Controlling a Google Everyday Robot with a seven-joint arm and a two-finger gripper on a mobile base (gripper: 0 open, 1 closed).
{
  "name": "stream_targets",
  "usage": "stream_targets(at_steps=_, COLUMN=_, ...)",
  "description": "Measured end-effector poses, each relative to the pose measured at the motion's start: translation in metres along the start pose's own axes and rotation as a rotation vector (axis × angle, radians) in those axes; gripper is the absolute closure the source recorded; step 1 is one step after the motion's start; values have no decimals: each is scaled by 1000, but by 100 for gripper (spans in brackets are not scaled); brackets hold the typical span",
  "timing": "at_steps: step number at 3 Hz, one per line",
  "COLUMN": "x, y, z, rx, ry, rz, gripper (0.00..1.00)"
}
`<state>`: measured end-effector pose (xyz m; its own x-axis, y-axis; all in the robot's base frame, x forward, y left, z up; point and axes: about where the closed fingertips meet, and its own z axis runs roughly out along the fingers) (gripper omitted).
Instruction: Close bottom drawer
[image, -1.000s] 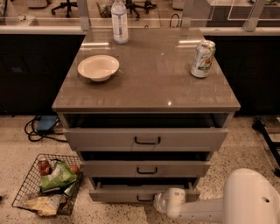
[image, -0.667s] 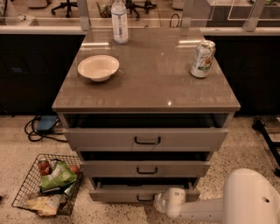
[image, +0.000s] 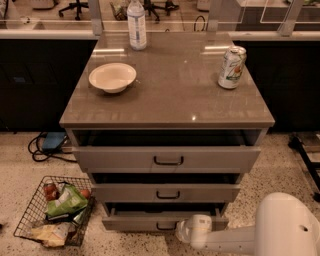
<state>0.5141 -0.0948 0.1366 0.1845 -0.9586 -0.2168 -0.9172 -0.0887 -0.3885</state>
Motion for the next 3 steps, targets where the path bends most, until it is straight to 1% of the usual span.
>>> stream_targets(at_steps=1, x=0, y=0, z=0, rx=0, ry=0, rz=0, gripper=13)
stream_targets(at_steps=2, x=-1, y=2, z=-1, rx=0, ry=0, rz=0, gripper=0)
stream_targets(at_steps=3, x=-1, y=2, z=0, rx=0, ry=0, rz=0, gripper=0)
